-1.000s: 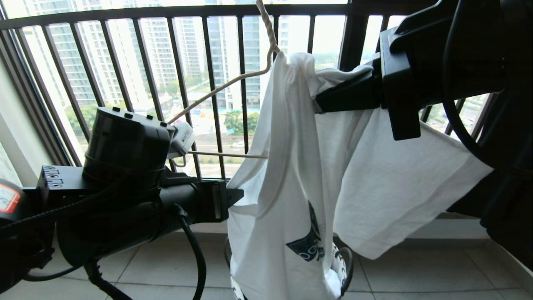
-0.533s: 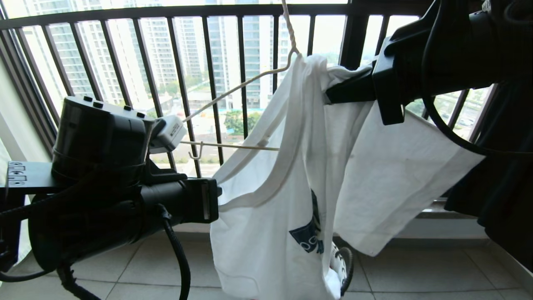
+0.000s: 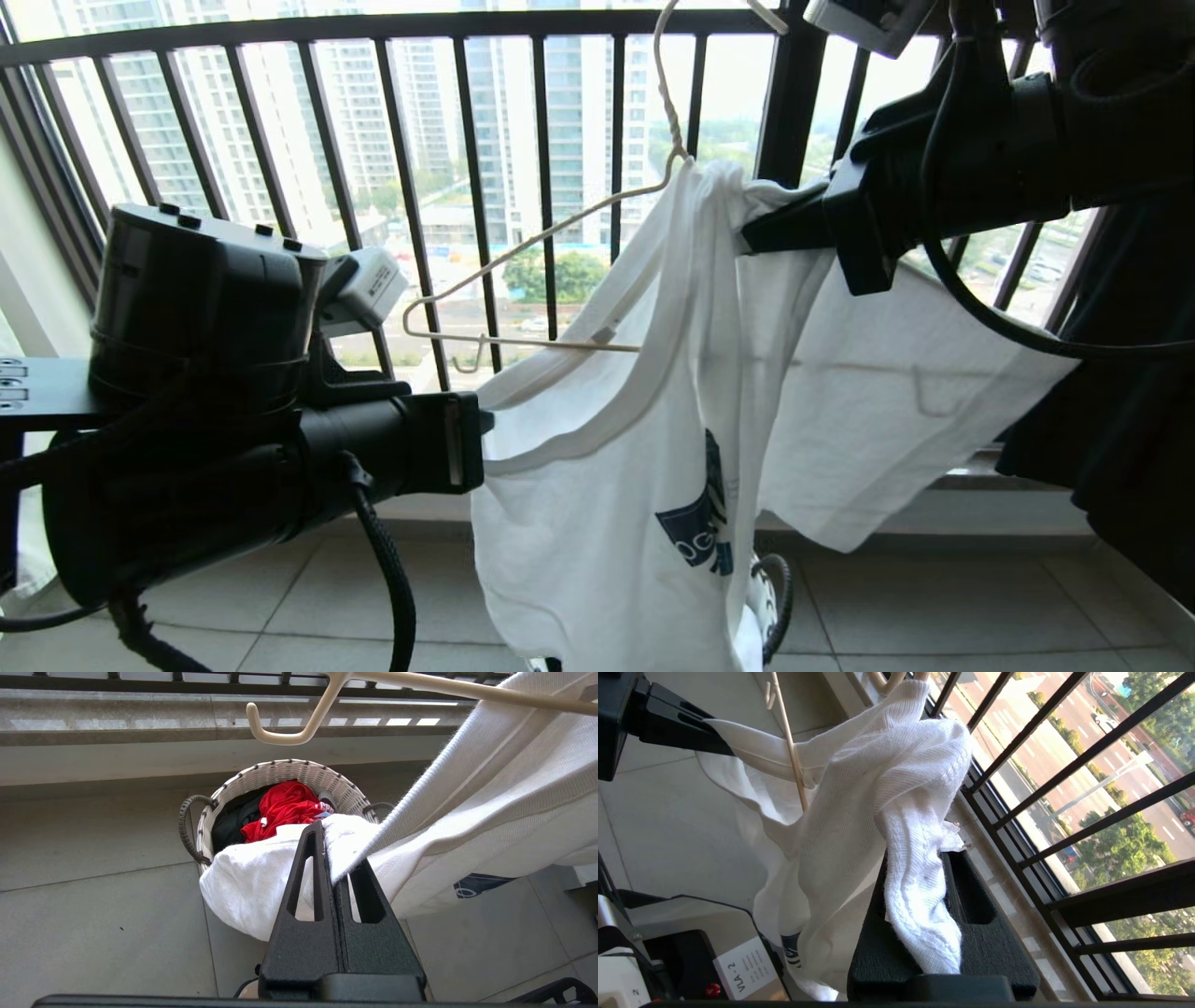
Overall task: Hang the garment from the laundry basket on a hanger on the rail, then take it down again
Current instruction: Hang the clothes on the clothes rack
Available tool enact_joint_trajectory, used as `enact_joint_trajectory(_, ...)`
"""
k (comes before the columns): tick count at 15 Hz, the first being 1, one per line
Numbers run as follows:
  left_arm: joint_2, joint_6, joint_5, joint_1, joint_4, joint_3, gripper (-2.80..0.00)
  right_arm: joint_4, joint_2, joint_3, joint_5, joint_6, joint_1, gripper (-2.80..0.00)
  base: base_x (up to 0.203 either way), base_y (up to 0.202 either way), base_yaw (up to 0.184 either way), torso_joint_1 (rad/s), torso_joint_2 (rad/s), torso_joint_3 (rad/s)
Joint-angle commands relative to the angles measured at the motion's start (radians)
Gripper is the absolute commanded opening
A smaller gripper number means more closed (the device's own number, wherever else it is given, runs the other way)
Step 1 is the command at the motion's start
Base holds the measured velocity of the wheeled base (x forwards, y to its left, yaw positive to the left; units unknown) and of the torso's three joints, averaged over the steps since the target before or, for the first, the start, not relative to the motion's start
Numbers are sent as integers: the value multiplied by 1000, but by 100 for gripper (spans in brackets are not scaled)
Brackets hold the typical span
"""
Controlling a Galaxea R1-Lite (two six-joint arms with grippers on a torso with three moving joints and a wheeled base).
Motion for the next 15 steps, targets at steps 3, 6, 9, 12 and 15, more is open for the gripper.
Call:
enact_joint_trajectory(3, 17, -1, 2, 27, 1, -1, -280, 0, 5, 0, 1, -1, -43, -280, 0, 0, 0, 0, 0, 0)
enact_joint_trajectory(6, 41, 2, -1, 73, -2, -7, -280, 0, -14, 1, 11, 5, -80, -280, 0, 0, 0, 0, 0, 0)
enact_joint_trajectory(9, 46, 3, -4, 133, -2, -29, -280, 2, -37, 22, 22, 6, -98, -280, 0, 0, 0, 0, 0, 0)
enact_joint_trajectory(12, 47, 3, -5, 147, -2, -30, -280, 0, -42, 25, 53, 6, -130, -280, 0, 0, 0, 0, 0, 0)
enact_joint_trajectory(15, 67, 3, -6, 168, -2, -36, -280, -3, -47, 31, 70, 7, -153, -280, 0, 0, 0, 0, 0, 0)
